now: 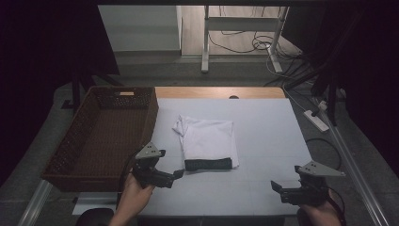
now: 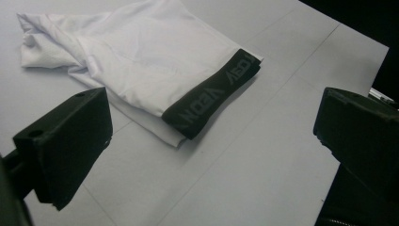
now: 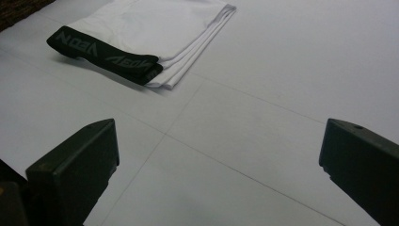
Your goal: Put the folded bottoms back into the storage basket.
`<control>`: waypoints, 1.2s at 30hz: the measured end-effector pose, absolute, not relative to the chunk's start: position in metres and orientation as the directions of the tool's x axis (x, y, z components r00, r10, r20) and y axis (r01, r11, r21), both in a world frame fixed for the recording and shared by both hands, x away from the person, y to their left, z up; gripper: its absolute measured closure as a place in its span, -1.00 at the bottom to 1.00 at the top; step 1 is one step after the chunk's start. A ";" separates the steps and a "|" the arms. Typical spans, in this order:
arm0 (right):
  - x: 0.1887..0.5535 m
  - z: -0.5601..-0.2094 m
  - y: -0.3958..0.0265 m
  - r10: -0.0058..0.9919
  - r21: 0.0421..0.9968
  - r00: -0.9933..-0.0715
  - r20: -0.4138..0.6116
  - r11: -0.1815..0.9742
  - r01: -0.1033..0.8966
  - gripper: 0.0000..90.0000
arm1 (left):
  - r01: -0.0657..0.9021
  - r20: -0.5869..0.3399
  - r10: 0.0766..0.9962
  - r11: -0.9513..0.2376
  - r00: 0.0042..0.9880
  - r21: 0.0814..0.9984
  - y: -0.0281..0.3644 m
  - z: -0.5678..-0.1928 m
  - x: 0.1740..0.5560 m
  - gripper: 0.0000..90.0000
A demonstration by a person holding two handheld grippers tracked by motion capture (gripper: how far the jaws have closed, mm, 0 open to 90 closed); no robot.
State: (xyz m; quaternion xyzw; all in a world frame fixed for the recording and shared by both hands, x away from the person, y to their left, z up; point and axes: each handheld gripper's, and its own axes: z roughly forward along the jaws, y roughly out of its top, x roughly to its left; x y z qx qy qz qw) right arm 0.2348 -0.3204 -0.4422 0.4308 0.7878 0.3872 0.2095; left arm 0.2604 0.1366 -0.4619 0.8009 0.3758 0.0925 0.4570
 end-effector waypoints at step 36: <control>0.235 -0.442 -0.320 0.834 0.788 -0.552 0.006 0.336 0.516 -1.00 | 0.561 -0.191 0.718 -0.319 0.669 0.764 0.114 -0.478 0.358 -1.00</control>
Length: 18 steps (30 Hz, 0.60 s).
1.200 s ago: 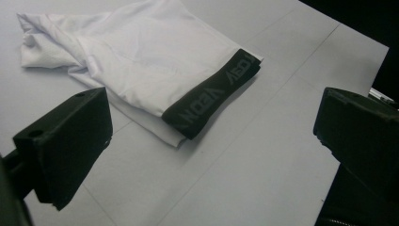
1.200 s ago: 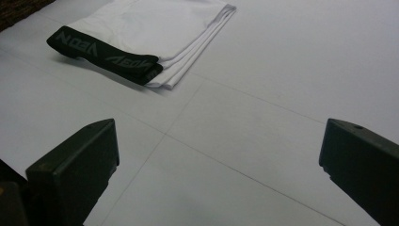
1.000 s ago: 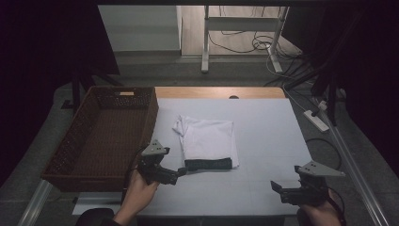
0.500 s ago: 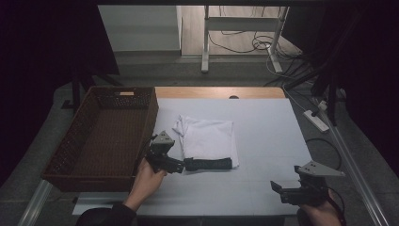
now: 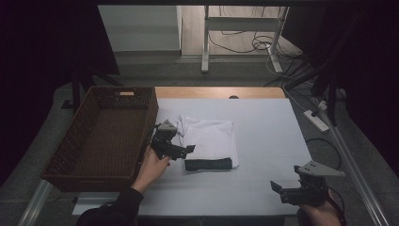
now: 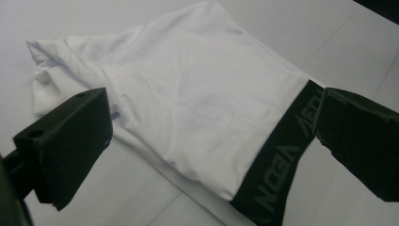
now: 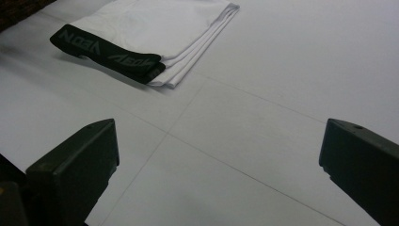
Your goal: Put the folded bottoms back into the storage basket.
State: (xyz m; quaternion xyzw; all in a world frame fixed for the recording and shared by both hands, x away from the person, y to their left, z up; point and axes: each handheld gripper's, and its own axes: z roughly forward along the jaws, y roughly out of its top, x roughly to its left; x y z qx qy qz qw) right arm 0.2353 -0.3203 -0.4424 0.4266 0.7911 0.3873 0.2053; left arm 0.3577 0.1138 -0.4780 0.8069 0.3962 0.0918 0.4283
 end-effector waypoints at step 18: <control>0.236 -0.442 -0.321 0.833 0.787 -0.553 0.012 0.333 0.519 -1.00 | 0.624 -0.206 0.790 -0.263 0.577 0.736 0.109 -0.490 0.401 -1.00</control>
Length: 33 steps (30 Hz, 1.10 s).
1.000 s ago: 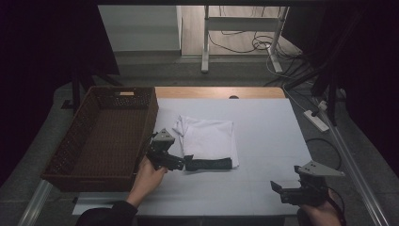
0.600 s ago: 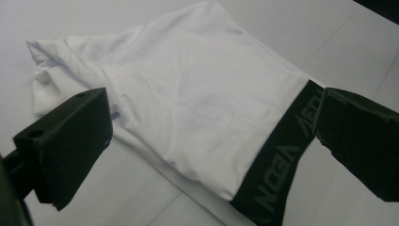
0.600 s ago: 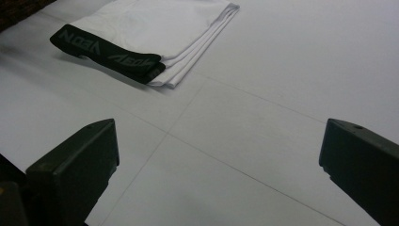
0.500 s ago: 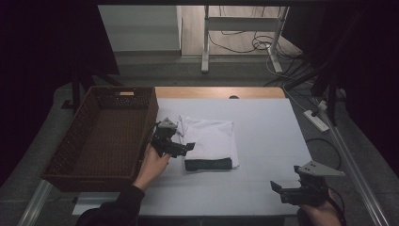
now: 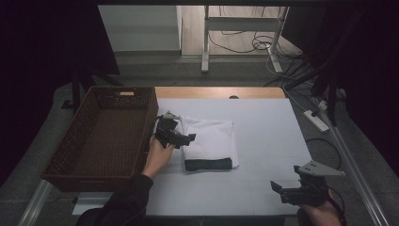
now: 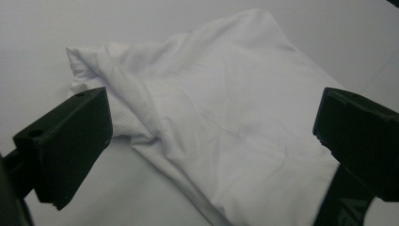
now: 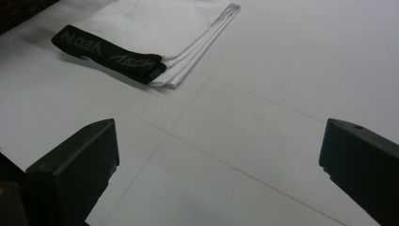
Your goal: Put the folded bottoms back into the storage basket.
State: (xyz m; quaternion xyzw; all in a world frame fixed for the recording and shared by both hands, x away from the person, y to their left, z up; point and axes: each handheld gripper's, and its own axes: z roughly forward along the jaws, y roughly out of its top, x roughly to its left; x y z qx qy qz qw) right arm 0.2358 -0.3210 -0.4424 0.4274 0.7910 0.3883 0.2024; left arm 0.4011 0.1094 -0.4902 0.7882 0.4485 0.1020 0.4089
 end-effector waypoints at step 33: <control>0.236 -0.442 -0.321 0.827 0.788 -0.561 0.009 0.340 0.514 -1.00 | 0.774 -0.157 0.900 -0.247 0.406 0.583 0.116 -0.525 0.478 -0.96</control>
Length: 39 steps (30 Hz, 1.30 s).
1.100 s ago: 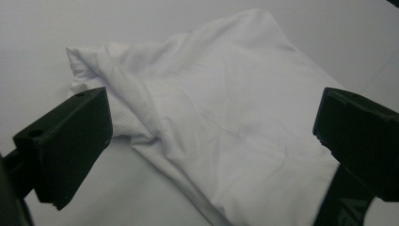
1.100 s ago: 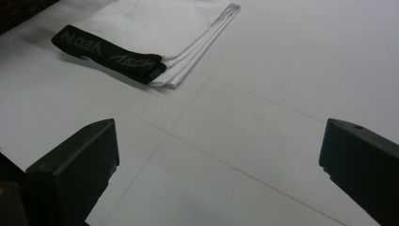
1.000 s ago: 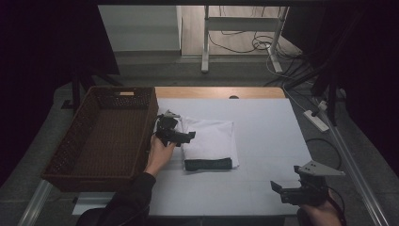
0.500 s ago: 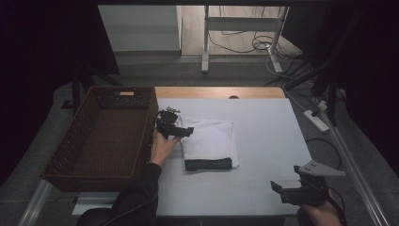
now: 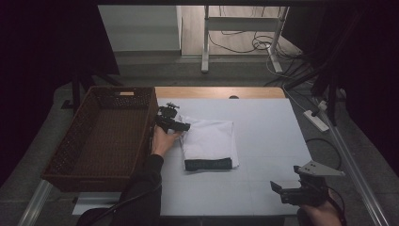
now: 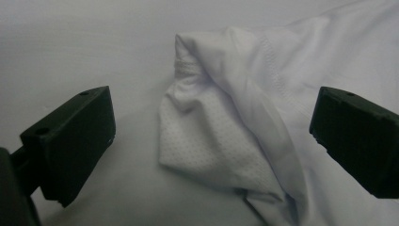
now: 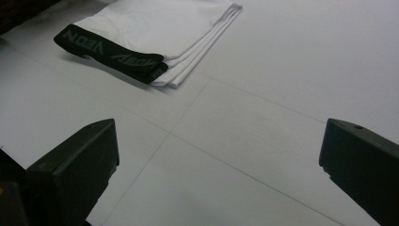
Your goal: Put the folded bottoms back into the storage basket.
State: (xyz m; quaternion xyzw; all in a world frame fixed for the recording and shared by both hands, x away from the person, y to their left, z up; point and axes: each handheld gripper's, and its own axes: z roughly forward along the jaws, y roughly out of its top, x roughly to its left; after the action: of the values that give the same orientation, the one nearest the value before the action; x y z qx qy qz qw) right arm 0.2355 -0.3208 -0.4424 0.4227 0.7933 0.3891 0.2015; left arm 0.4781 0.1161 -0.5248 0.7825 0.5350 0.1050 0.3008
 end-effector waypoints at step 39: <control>0.245 -0.443 -0.295 0.715 0.791 -0.696 0.065 0.389 0.473 -1.00 | 0.708 -0.146 0.825 -0.362 0.546 0.607 0.106 -0.531 0.470 0.75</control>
State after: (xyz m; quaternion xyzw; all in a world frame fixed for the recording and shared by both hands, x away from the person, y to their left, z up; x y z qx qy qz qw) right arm 0.2451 -0.2952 -0.4431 0.3620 0.8206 0.4179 0.1450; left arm 0.4703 0.1057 -0.5312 0.8200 0.4674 0.0919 0.3175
